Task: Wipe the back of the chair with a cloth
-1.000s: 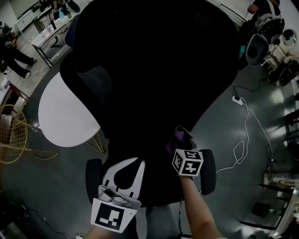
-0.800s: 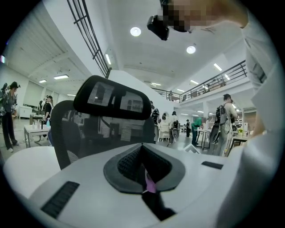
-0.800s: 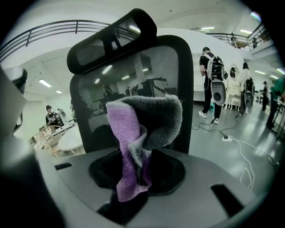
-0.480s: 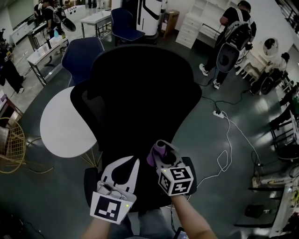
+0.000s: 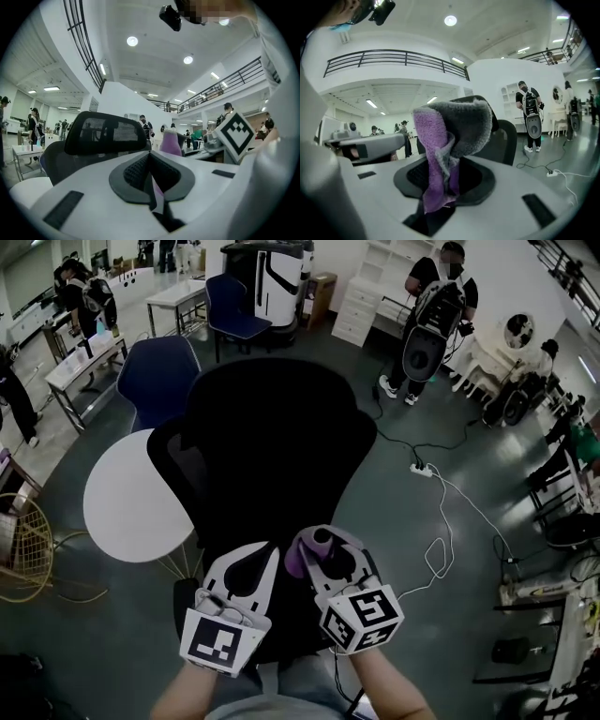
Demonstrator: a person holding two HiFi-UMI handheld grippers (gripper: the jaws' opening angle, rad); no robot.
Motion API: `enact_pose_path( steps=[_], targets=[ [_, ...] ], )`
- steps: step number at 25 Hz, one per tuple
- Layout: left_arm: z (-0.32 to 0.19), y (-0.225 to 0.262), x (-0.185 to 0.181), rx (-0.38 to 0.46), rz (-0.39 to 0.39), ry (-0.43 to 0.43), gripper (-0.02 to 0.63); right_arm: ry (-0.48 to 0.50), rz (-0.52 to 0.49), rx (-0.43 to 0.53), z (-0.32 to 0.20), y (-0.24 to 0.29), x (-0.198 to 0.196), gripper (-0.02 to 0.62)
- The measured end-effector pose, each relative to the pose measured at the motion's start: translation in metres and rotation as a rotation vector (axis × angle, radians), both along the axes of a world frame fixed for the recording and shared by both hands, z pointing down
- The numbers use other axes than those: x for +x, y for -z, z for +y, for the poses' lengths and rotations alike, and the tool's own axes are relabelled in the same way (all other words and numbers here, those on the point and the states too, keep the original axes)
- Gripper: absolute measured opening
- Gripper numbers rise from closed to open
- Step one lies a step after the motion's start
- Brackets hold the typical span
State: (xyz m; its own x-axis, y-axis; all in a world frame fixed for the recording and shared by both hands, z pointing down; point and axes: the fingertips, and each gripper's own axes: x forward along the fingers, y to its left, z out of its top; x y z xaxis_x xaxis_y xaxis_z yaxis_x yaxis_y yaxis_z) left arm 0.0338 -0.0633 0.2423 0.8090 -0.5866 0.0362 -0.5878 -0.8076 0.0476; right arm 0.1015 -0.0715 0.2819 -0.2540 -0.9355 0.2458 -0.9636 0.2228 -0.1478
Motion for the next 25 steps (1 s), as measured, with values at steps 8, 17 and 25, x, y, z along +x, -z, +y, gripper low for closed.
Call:
enact_pose_path(
  steps=[8,17,25],
  targets=[
    [0.004,0.023,-0.003,0.048,0.008,-0.043,0.012,0.044,-0.011,0.105,0.024,0.05,-0.02,0.127],
    [0.014,0.03,-0.016,0.058,0.012,-0.036,0.012,0.089,-0.069,0.155,0.037,0.064,-0.042,0.128],
    [0.022,0.035,-0.023,0.065,0.017,-0.025,0.012,0.1,-0.033,0.193,0.041,0.075,-0.049,0.127]
  ],
)
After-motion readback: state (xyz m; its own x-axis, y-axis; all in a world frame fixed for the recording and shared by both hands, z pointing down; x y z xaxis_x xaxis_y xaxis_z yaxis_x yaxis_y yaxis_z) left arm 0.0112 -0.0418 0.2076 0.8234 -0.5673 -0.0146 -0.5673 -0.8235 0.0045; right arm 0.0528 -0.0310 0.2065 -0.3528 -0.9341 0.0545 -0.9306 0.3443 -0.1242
